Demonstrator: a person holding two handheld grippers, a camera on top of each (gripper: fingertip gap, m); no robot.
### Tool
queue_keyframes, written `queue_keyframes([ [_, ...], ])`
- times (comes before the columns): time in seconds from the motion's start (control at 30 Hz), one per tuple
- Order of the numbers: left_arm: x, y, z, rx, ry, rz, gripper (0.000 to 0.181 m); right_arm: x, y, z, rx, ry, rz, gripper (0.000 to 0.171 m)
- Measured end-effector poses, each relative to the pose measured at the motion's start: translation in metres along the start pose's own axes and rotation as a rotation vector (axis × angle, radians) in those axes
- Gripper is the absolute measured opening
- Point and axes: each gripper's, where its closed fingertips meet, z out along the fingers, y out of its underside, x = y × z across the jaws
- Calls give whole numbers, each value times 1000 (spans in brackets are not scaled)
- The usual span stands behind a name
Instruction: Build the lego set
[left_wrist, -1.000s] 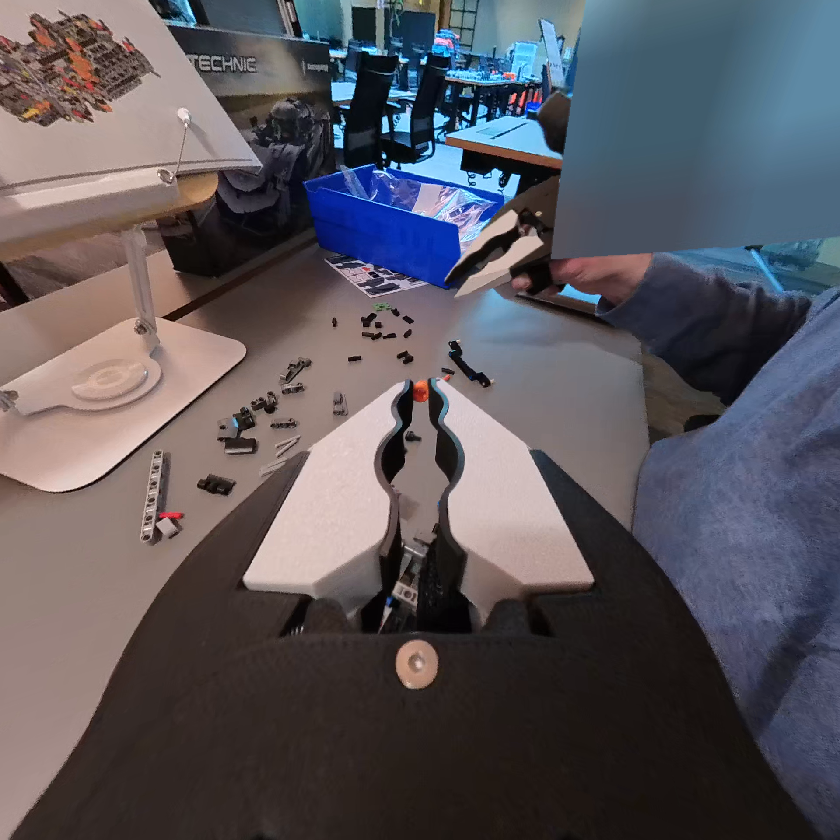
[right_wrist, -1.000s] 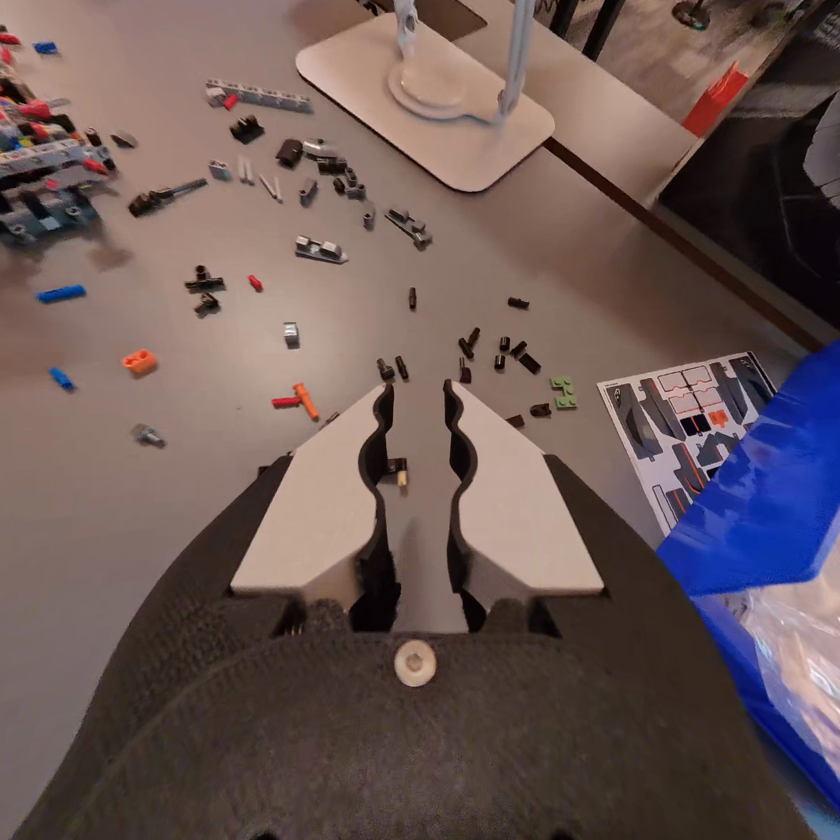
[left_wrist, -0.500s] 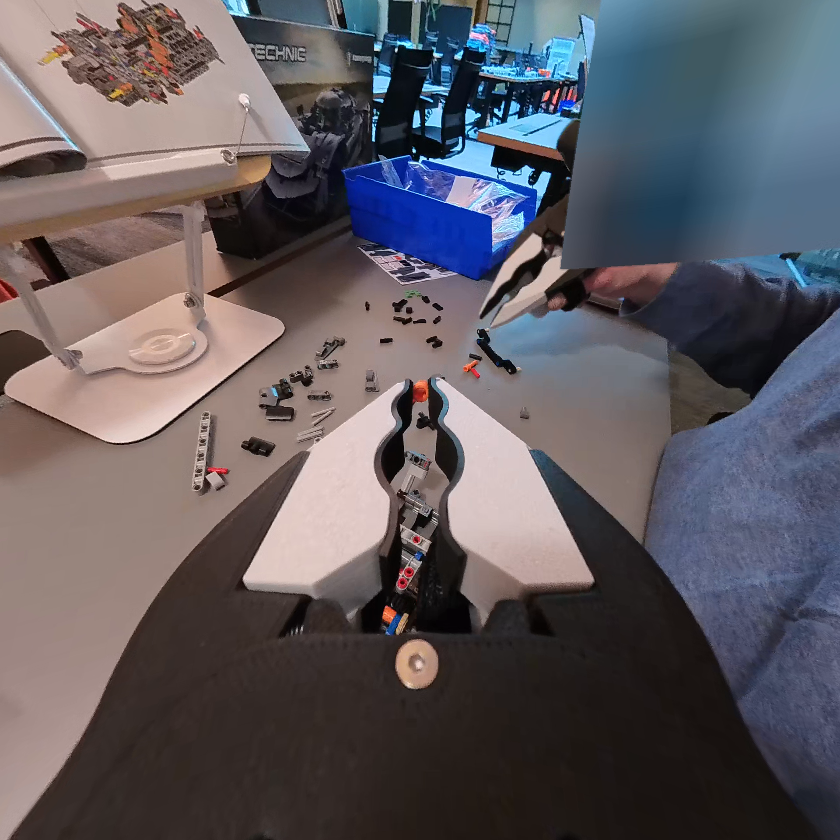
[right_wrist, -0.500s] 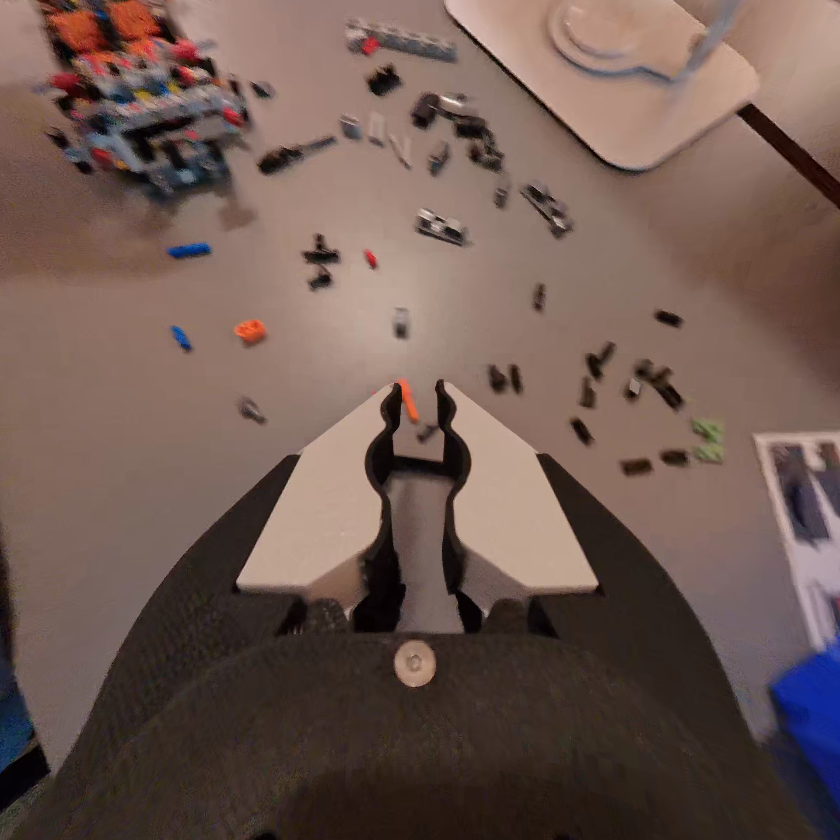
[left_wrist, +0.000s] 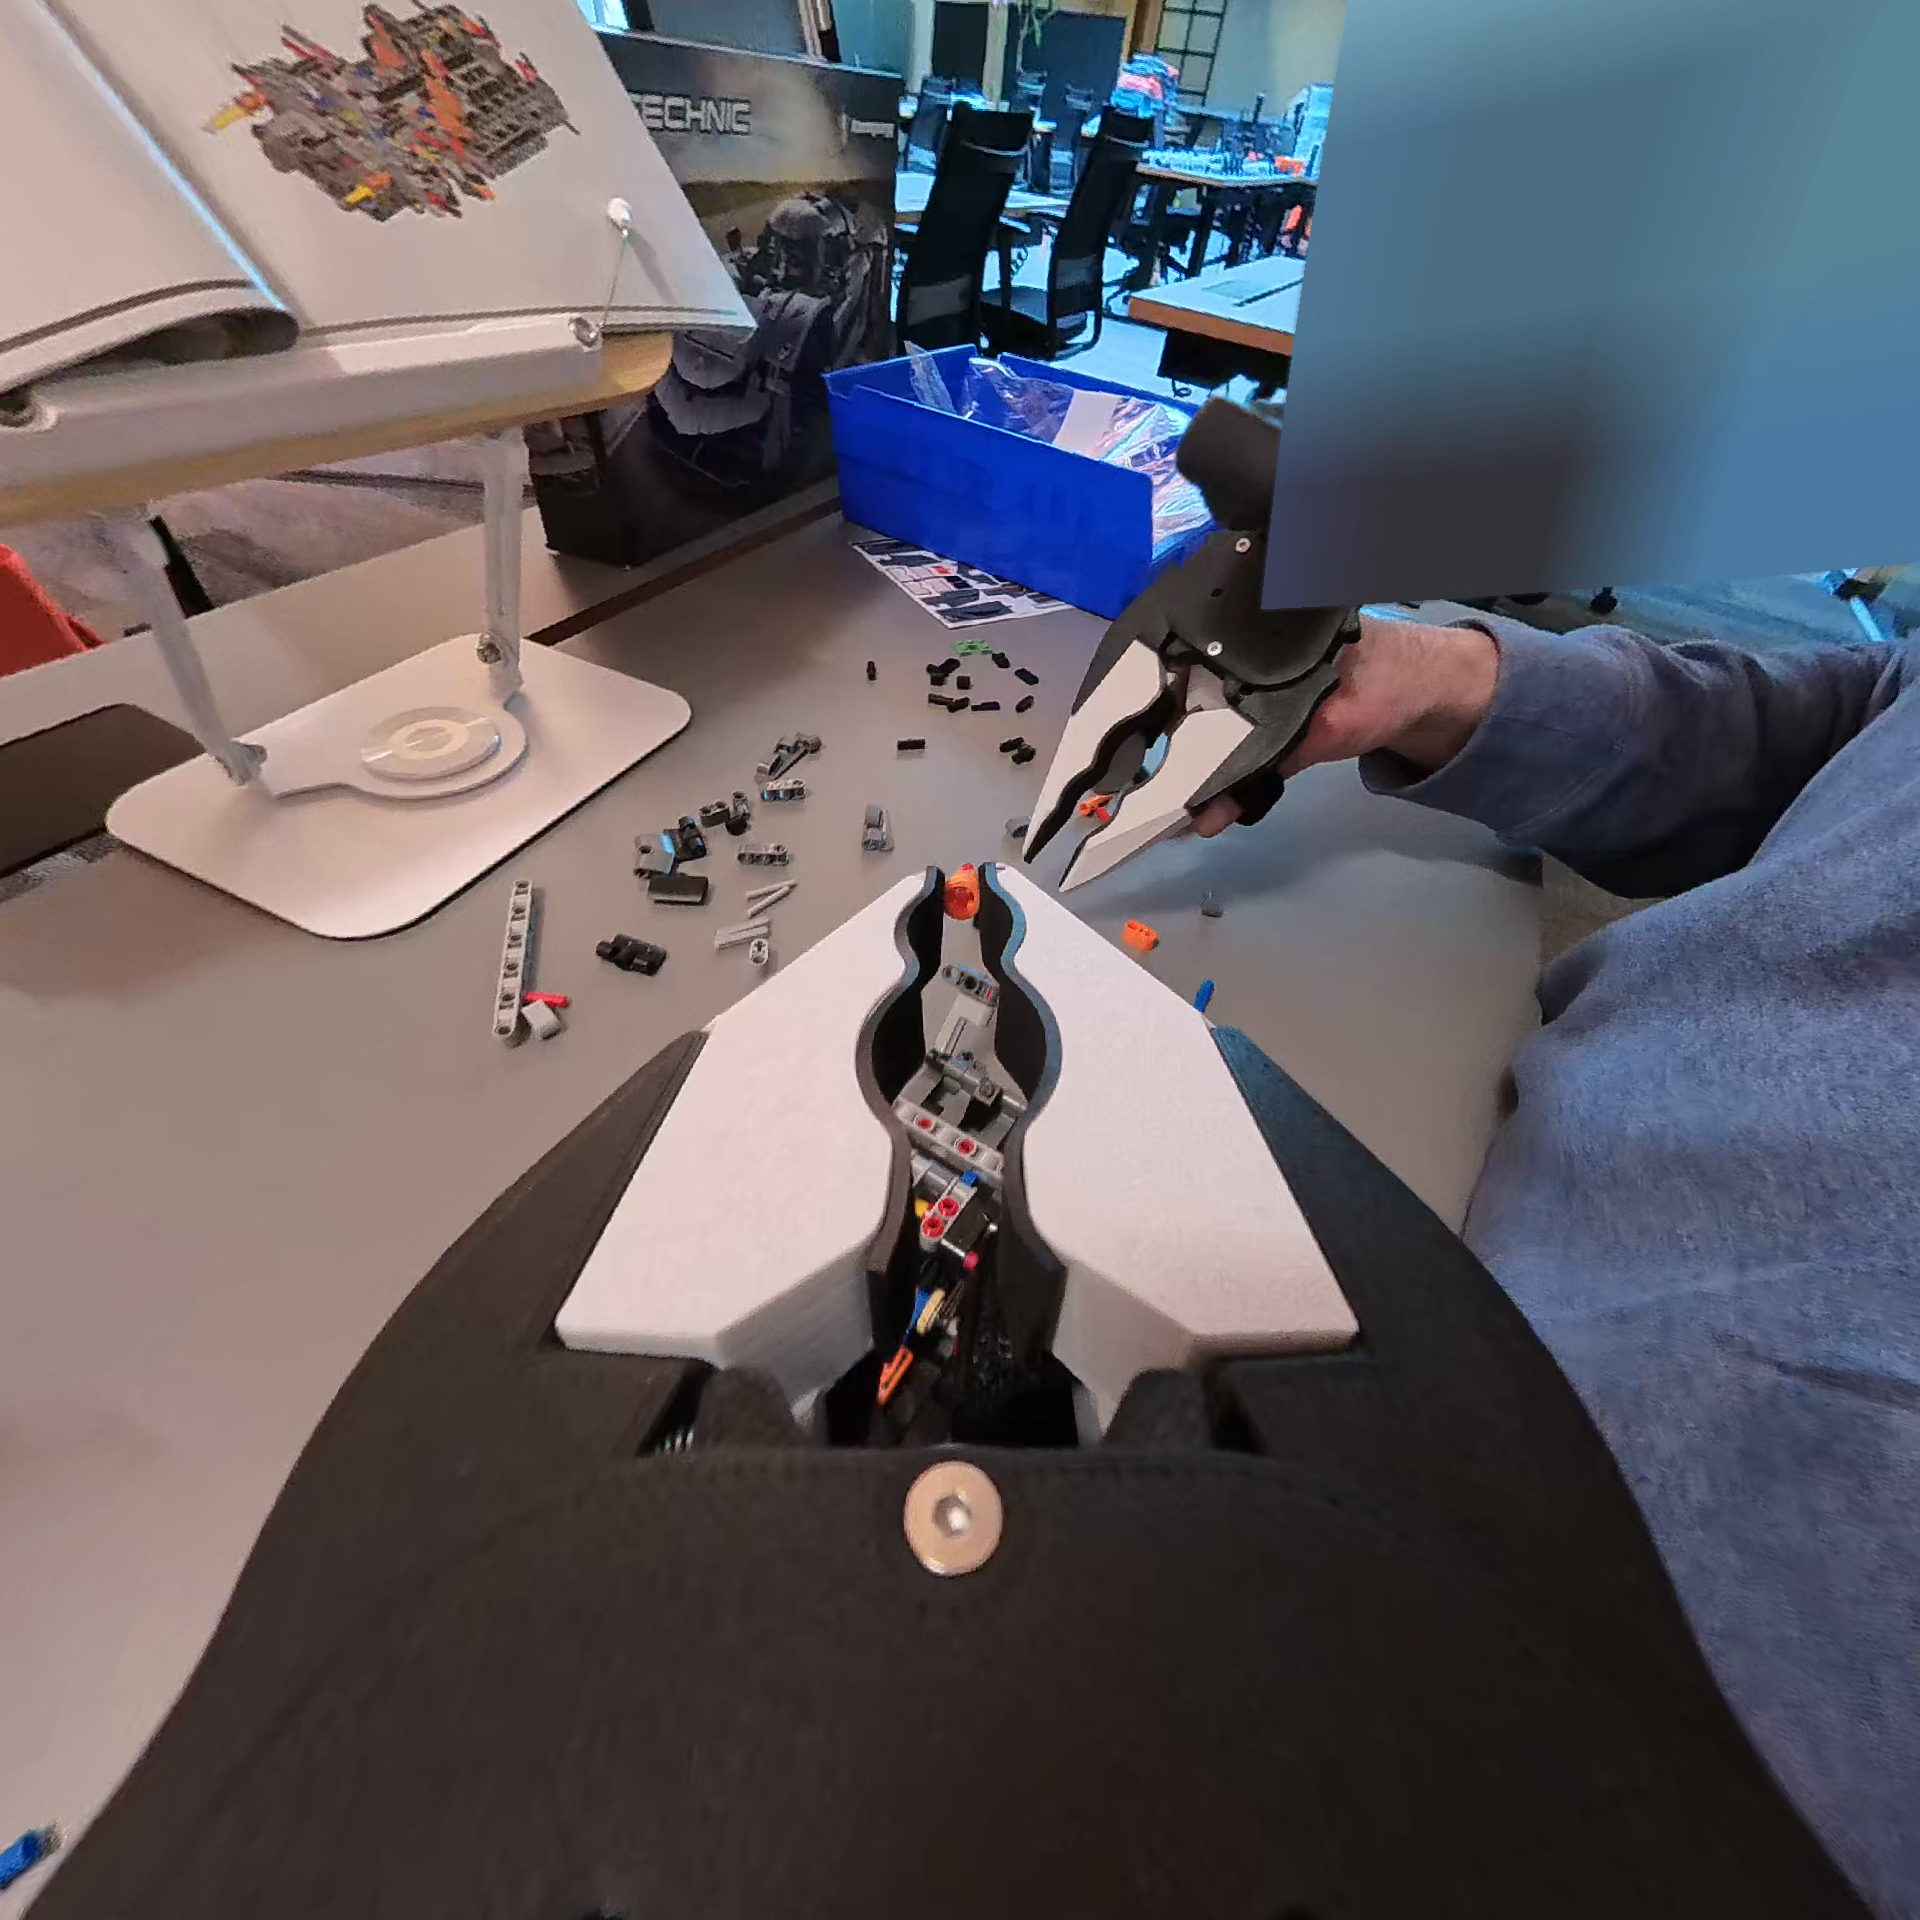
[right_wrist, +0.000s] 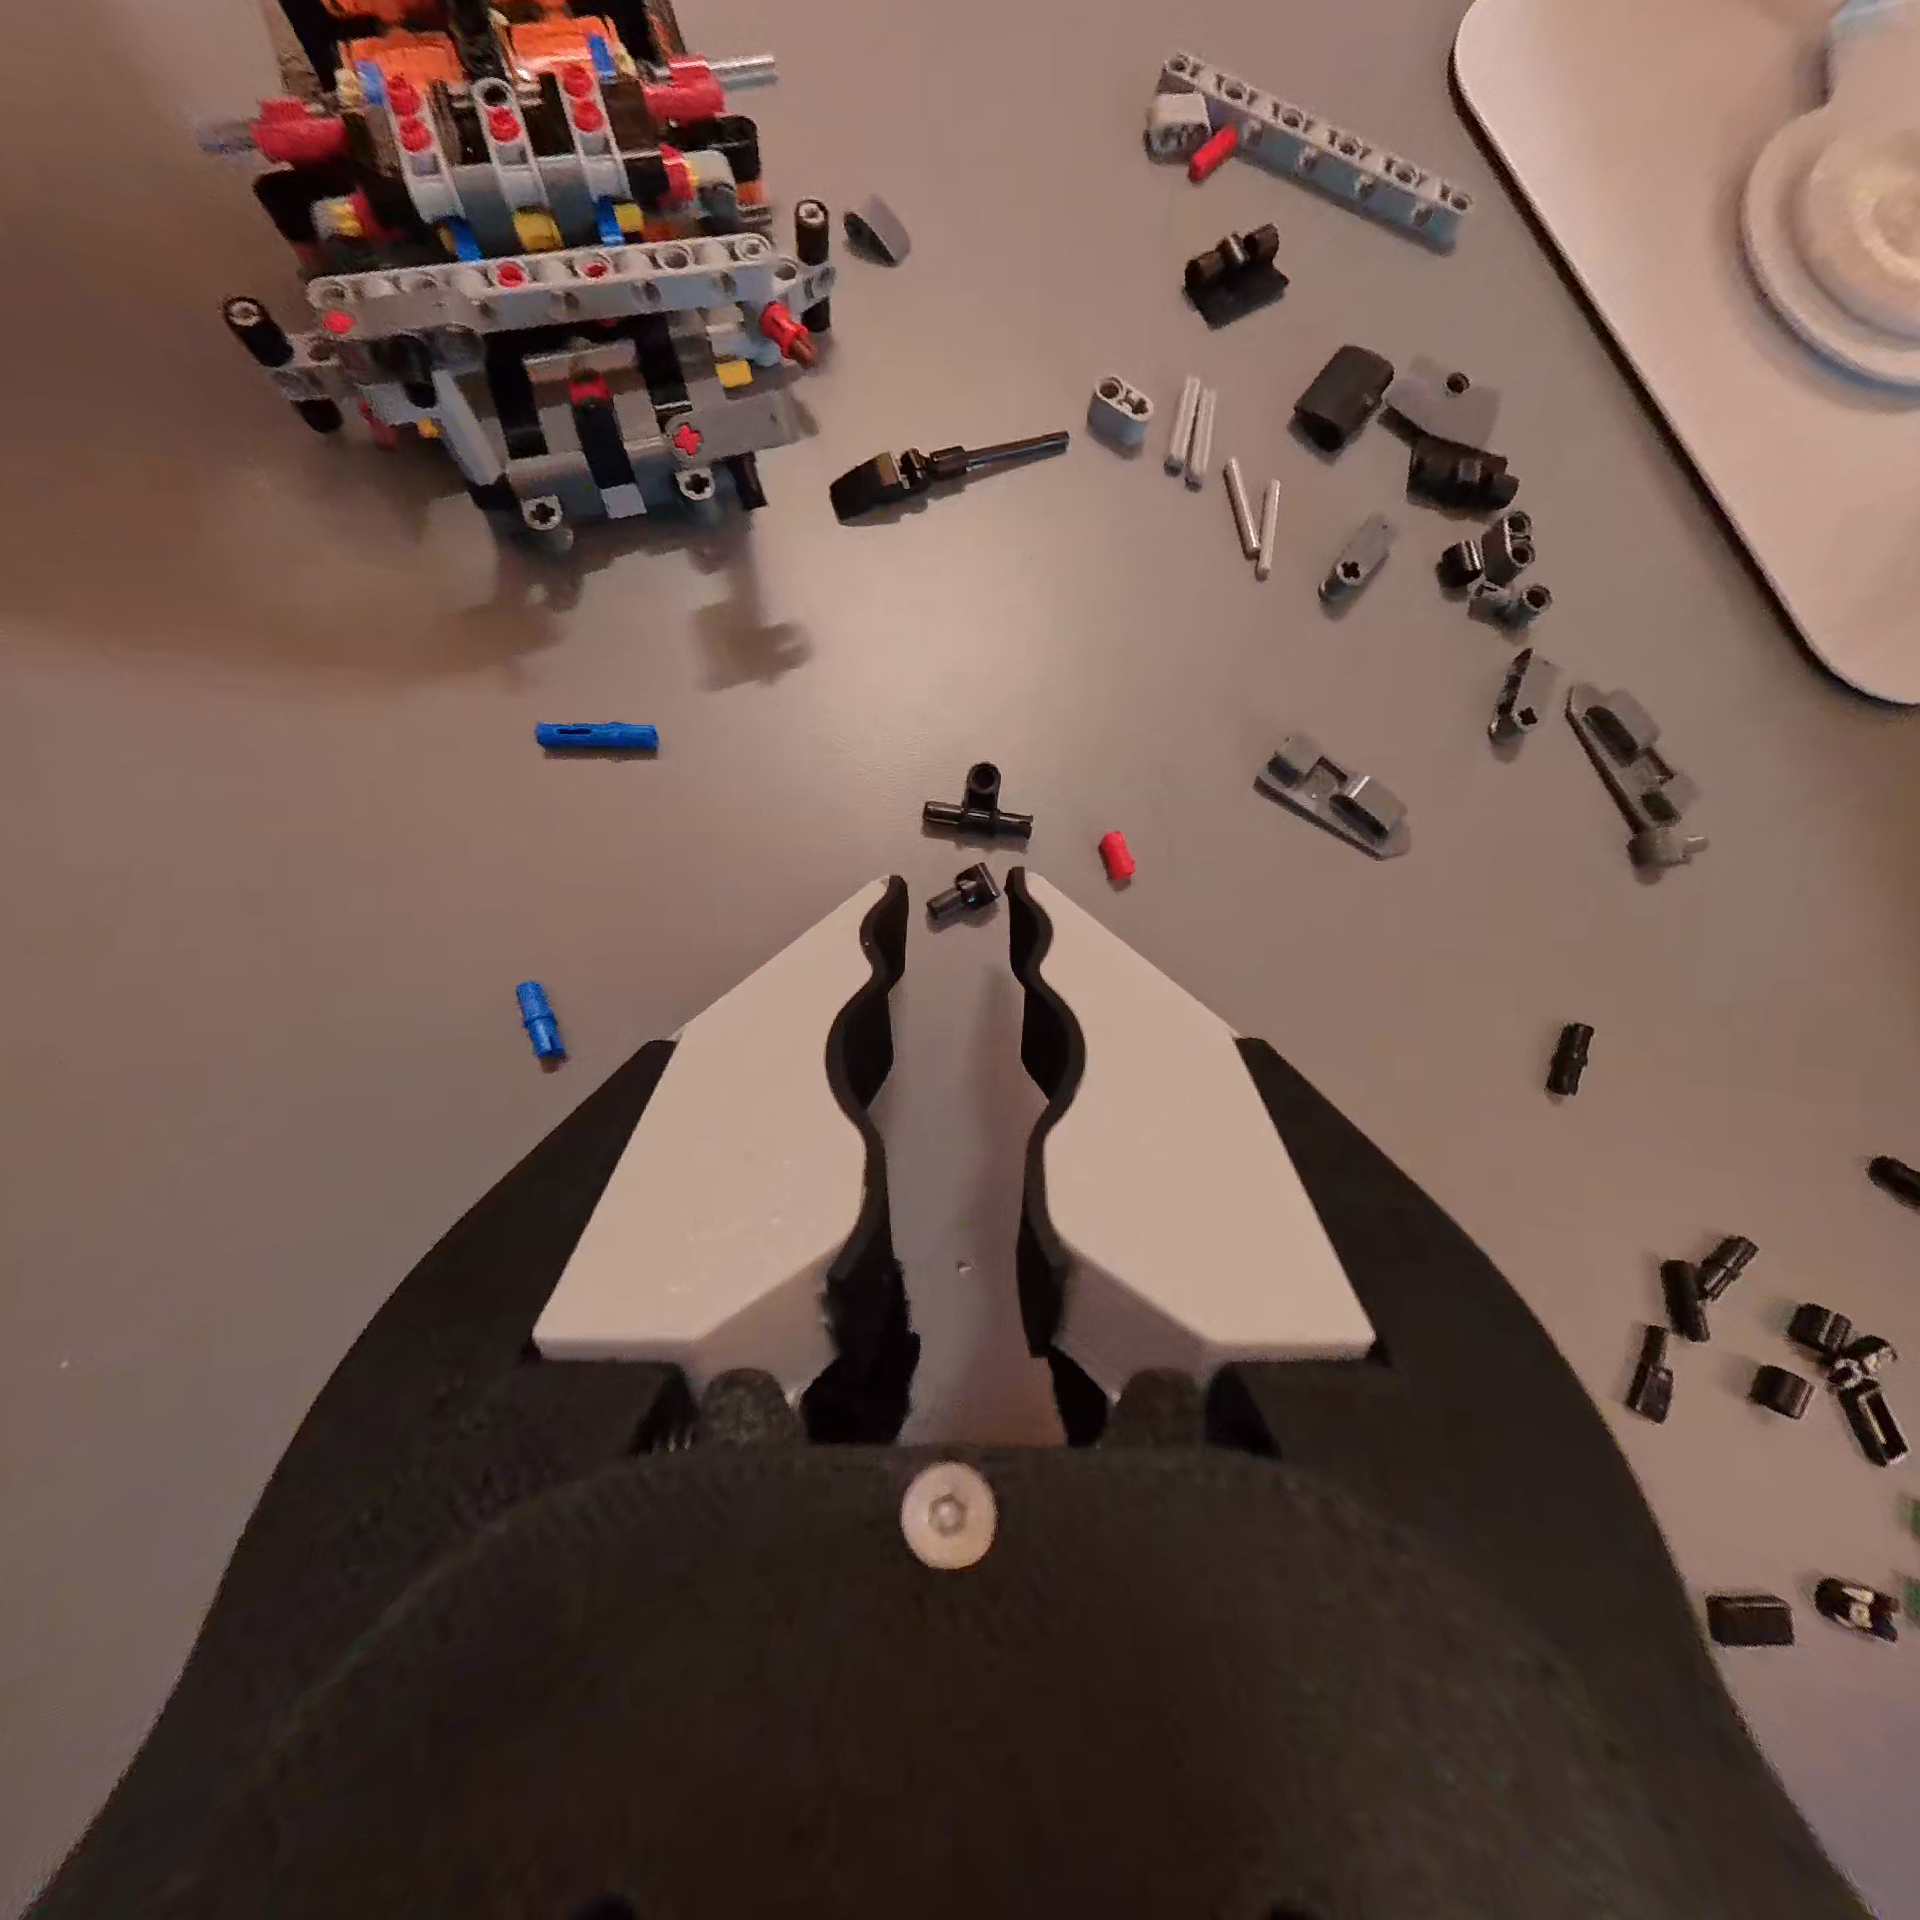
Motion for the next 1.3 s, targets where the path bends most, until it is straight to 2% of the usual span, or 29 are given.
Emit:
queue_keyframes([
  [0.27,-9,5,-7,8,11,-12,4,1,7,13,-34,1,4,8],
  [0.37,-12,8,-10,12,12,-22,4,9,5,7,-43,21,2,5],
  [0.53,-18,13,-15,20,6,-42,4,29,-43,3,53,11,-20,12],
  [0.63,-22,16,-19,18,-5,-47,5,38,-70,16,93,-42,-39,20],
  [0.77,-28,19,-27,20,-27,-56,4,37,-88,36,117,-166,-59,26],
  [1.07,-39,25,-35,36,-44,-86,4,0,-79,61,35,-350,-307,23],
  [1.3,-38,23,-33,36,-33,-74,4,-15,-73,79,-7,-433,-365,8],
])
